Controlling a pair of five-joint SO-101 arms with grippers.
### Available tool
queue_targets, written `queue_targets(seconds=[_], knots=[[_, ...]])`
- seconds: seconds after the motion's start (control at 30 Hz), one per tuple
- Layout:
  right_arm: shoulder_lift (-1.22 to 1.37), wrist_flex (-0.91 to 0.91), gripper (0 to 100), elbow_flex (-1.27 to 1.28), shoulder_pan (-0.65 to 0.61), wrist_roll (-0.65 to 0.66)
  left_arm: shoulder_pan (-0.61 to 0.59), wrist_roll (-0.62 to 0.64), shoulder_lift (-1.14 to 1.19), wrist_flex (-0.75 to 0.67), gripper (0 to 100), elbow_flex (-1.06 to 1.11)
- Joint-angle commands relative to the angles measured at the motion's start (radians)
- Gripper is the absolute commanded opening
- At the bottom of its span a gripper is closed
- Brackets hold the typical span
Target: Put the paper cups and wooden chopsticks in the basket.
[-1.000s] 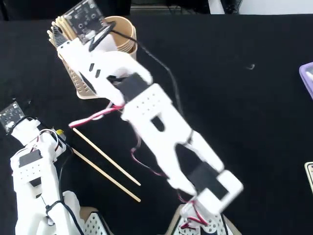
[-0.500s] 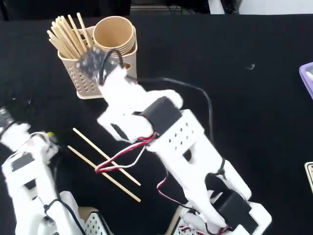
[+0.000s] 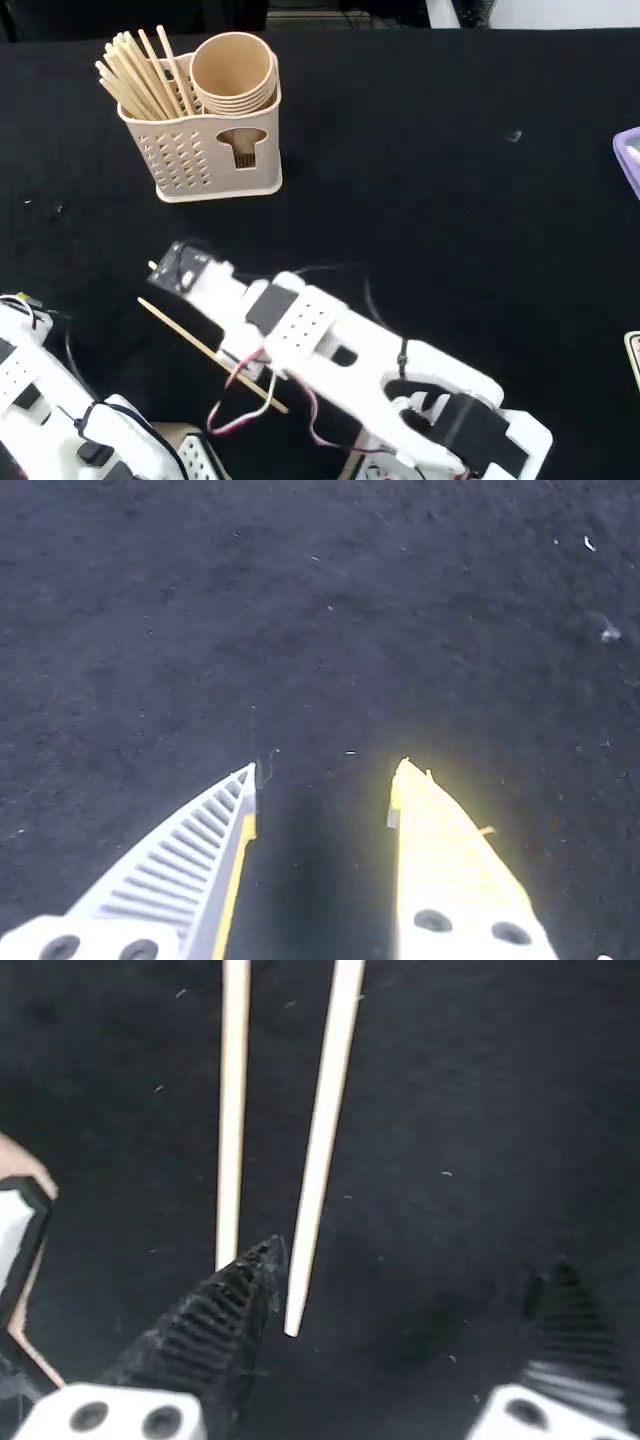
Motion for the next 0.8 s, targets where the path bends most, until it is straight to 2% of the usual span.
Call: queue_targets(seconds=[0.0,0.17,0.43,0.63,0.77], knots=[[-0.041,-0.034,39.1,0.001,-0.100,-0.009,0.001,0.011,-0.021,-0.017,21,-0.058],[-0.039,-0.212,38.9,0.077,-0.183,-0.106,-0.002,0.011,-0.021,-0.017,21,-0.058],[-0.038,-0.509,38.8,0.259,-0.181,-0.110,-0.002,0.012,-0.021,-0.017,21,-0.061],[-0.027,-0.546,38.8,0.294,-0.181,-0.110,-0.002,0.012,-0.021,-0.014,21,-0.061],[0.081,-0.560,38.8,0.254,-0.143,-0.087,-0.004,0.012,-0.021,-0.012,21,-0.061]])
